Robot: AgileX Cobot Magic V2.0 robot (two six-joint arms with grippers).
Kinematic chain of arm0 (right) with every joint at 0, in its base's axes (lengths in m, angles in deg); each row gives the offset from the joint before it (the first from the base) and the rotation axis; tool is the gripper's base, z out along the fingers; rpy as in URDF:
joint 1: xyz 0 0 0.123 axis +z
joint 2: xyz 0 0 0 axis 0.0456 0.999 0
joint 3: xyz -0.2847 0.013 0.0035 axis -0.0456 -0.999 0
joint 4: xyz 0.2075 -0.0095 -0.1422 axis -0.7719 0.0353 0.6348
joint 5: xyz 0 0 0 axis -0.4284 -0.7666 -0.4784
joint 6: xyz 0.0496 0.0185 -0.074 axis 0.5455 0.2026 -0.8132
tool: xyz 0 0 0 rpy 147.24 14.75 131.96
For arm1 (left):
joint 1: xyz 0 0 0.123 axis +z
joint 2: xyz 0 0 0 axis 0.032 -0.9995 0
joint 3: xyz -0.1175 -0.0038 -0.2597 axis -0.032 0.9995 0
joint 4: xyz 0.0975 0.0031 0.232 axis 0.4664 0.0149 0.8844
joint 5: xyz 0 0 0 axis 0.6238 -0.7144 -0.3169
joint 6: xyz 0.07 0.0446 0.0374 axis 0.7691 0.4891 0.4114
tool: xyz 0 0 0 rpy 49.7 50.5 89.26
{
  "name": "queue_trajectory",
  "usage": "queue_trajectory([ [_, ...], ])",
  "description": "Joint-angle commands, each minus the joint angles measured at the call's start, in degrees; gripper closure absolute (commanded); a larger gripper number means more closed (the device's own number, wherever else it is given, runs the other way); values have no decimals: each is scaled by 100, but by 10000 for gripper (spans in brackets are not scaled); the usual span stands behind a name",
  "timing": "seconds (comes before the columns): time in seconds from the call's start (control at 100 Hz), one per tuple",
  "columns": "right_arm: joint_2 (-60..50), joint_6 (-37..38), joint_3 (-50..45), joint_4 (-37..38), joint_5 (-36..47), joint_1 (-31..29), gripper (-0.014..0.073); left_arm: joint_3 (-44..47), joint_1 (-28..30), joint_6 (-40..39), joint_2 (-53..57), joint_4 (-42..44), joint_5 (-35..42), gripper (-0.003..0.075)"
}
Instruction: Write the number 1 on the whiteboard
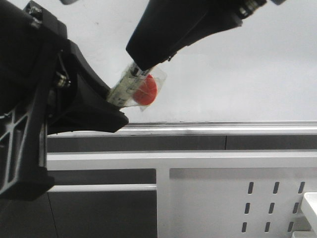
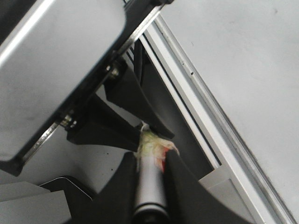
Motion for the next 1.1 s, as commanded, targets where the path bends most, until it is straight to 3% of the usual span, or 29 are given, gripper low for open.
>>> queue_trajectory([
  [0.0, -97, 12, 180, -222, 84, 24, 666, -192, -13, -67, 118, 17, 360, 720],
  [0.1, -97, 12, 180, -222, 84, 24, 666, -192, -13, -67, 118, 17, 381, 623],
  [0.27, -97, 12, 180, -153, -17, 24, 666, -192, -13, -67, 118, -6, 347, 279],
  [0.34, -97, 12, 180, -153, -179, 24, 666, -192, -13, -67, 118, -6, 187, 189],
  [0.67, -483, 332, 48, -153, 215, -561, 663, -192, -13, -67, 1236, -859, -179, 176],
  [0.78, -798, 332, -216, -153, 631, -715, 663, -192, -13, -67, 1820, -1231, -270, 215],
  [0.85, -1072, 332, -471, -153, 1008, -740, 663, -192, -13, -67, 2167, -1442, -489, 293],
  [0.92, -1384, 332, -765, -153, 1414, -740, 663, -192, -13, -67, 2464, -1529, -824, 413],
  [1.05, -1920, 332, -1270, -153, 1941, -740, 663, -179, 7, -67, 2857, -1535, -1214, 741],
  [1.09, -2059, 332, -1379, -153, 1977, -740, 663, -140, 7, -67, 2926, -1535, -1186, 738],
])
